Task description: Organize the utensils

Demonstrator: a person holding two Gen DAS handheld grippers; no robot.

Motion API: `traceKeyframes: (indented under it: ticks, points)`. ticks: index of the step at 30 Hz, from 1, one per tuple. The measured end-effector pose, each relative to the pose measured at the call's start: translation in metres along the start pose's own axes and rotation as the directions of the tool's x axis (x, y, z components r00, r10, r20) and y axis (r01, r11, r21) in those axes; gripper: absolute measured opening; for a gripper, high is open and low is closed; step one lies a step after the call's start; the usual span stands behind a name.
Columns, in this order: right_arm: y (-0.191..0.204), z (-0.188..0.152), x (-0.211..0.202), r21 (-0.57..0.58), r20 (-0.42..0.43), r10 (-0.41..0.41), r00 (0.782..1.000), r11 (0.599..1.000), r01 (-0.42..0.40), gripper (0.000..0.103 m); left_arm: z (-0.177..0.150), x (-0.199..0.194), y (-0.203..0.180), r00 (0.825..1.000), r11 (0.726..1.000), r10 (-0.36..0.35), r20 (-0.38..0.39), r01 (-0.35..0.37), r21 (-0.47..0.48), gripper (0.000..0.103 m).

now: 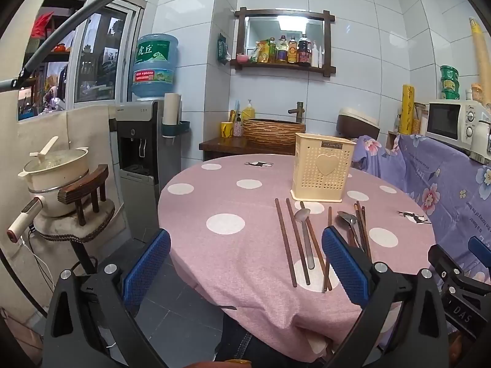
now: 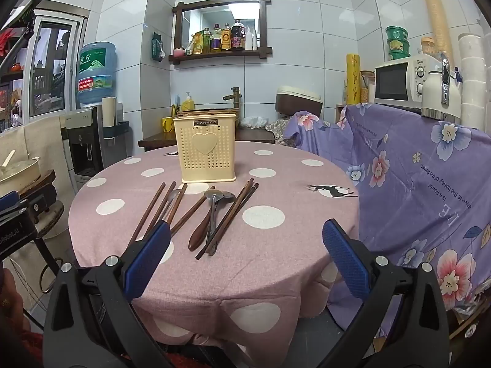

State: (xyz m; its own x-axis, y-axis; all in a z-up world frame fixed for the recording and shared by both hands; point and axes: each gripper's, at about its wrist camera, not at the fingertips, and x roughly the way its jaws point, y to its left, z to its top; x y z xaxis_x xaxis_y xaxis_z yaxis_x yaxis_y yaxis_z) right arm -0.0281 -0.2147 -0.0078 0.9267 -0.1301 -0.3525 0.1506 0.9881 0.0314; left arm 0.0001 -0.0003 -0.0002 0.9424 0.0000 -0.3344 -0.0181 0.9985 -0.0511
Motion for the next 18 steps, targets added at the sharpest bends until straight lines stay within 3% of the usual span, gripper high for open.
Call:
traceKeyframes:
  ticks: [11,18]
  points:
    - [0.0,0.002,0.0,0.001,-0.006,0.0,1.0,1.0,0.0,0.098,0.0,-0.001,0.0,1.0,1.0,-0.002,-0.001,0.002,-0.002,0.098]
    - [0.0,-0.001,0.002,0.0,-0.006,0.0,1.0,1.0,0.0,0.098,-0.01,0.001,0.003,0.999,0.999,-0.039,-0.01,0.039,0.012,0.098]
